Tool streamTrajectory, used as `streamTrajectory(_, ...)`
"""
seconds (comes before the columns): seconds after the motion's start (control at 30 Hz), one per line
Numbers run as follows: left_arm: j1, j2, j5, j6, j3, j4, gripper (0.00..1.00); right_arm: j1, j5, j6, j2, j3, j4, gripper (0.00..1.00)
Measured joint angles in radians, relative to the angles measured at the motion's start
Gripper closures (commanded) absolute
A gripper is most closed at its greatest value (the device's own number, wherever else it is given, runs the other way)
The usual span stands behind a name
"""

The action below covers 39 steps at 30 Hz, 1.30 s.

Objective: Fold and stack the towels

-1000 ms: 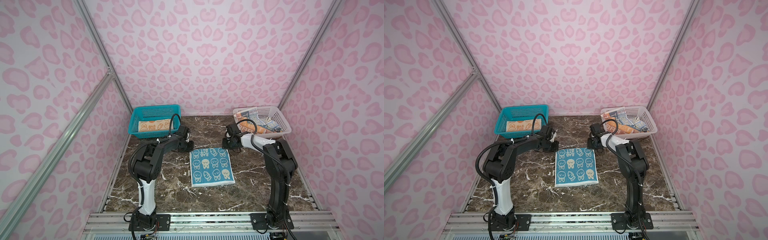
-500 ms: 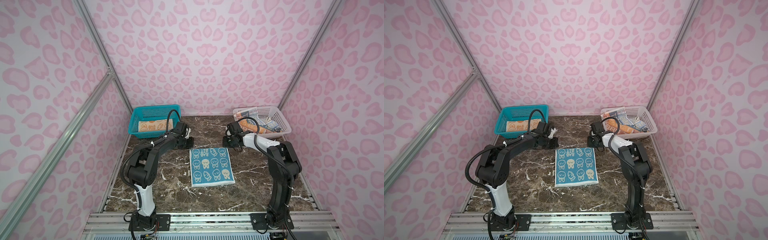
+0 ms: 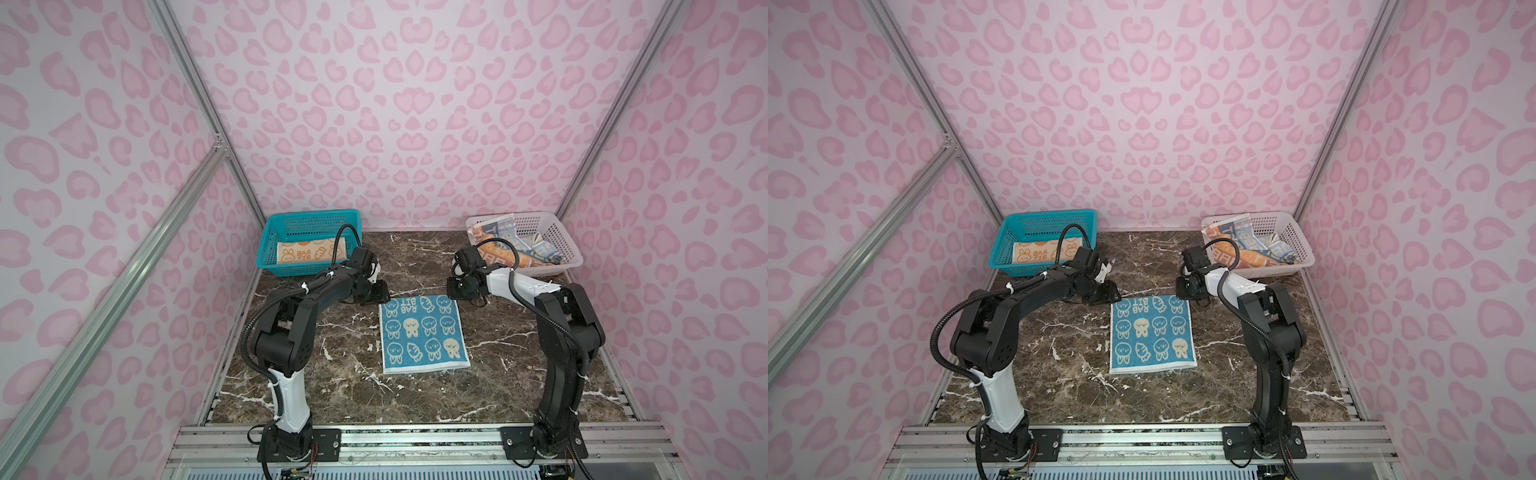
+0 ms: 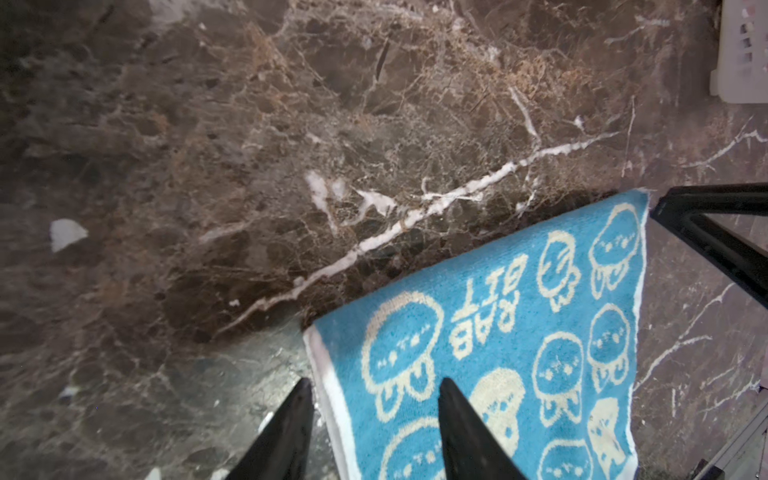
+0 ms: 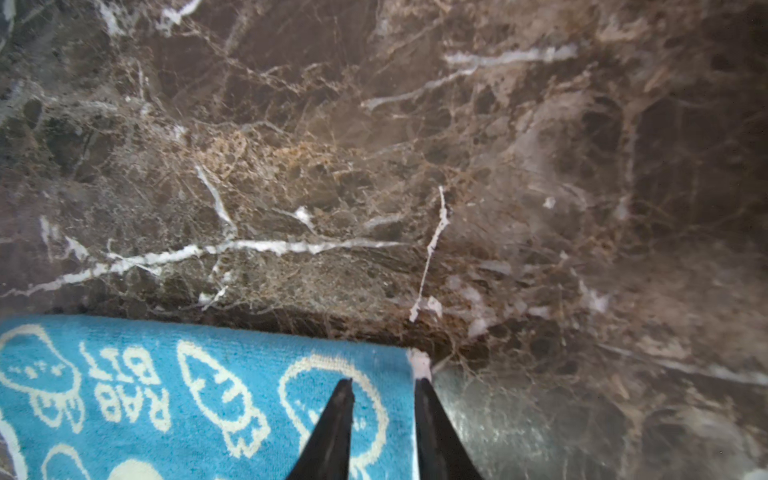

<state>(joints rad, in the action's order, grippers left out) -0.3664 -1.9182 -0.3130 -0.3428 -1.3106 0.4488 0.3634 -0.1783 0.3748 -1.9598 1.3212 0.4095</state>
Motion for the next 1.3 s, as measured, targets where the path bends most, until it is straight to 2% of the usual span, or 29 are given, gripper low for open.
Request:
streamTrajectory(0.17, 0.001, -0.049, -0.002, -0.013, -0.013, 0.002, 0.54, -0.011, 0.003, 0.018, -0.019, -0.001, 0.006, 0.64)
streamTrajectory(0.23, 0.001, -0.066, -0.004, -0.015, -0.028, 0.008, 0.62, -0.017, 0.005, 0.026, -0.026, -0.001, 0.005, 0.67)
streamTrajectory(0.33, 0.002, -0.087, -0.006, -0.019, -0.055, 0.0, 0.77, -0.028, -0.003, 0.035, -0.034, -0.001, 0.001, 0.77)
streamTrajectory(0.5, 0.005, -0.1, -0.005, -0.022, -0.061, -0.001, 0.97, -0.031, -0.03, 0.04, -0.048, 0.005, -0.014, 0.9)
streamTrajectory(0.63, 0.006, -0.101, -0.006, -0.022, -0.064, -0.002, 0.97, -0.031, -0.042, 0.048, -0.052, 0.009, -0.021, 1.0)
streamTrajectory(0.87, 0.011, -0.095, -0.027, -0.01, -0.066, -0.002, 0.97, -0.031, -0.05, 0.027, -0.01, -0.005, -0.021, 1.0)
streamTrajectory(1.03, 0.011, -0.016, -0.081, 0.022, -0.053, -0.016, 0.97, -0.031, -0.059, -0.024, 0.081, -0.051, -0.03, 1.0)
streamTrajectory(1.3, 0.008, 0.156, -0.166, 0.078, 0.12, -0.039, 0.97, -0.024, -0.069, -0.08, 0.284, -0.242, -0.05, 1.0)
